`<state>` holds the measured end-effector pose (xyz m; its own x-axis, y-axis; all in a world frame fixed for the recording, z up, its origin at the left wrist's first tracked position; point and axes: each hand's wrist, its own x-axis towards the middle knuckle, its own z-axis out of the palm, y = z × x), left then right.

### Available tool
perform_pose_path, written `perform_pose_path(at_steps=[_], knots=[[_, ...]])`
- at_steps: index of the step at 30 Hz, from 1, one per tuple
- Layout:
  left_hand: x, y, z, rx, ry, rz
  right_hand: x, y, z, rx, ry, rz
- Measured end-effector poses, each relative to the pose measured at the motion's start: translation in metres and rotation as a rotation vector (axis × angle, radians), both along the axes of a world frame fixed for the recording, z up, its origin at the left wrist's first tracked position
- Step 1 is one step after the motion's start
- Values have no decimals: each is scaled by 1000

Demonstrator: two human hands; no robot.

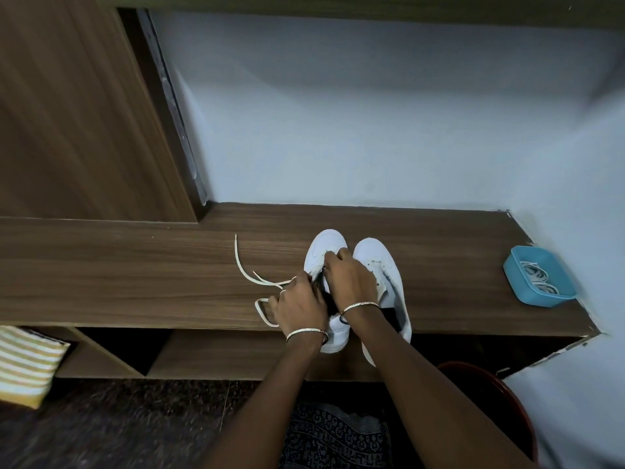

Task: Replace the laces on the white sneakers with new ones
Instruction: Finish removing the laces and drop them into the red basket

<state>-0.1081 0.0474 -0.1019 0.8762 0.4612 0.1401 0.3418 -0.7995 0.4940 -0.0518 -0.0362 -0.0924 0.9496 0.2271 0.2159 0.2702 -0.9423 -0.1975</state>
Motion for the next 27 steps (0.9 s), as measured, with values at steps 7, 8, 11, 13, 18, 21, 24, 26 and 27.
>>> perform_pose_path(at_steps=[7, 8, 11, 13, 18, 21, 24, 26, 27], knots=[[1, -1, -8, -28, -17, 46, 9, -15, 2, 555, 89, -334], [1, -1, -9, -24, -16, 46, 16, -21, -1, 720, 171, -424], [0, -2, -8, -37, -37, 56, 39, -40, -29, 897, 248, -526], [-1, -2, -8, -42, -53, 71, 25, -35, -6, 795, 212, -466], [0, -2, -10, -32, -71, 69, -2, -14, 16, 399, 46, -22], [0, -1, -9, -18, -64, 58, 0, -2, 7, 160, 55, 35], [0, -2, -9, -1, -52, 59, 3, -3, 5, 122, -13, -10], [0, -3, -9, -8, -64, 61, 2, -6, 9, 265, -46, -68], [0, -3, -10, -10, -71, 65, 3, -10, 11, 390, -46, -134]])
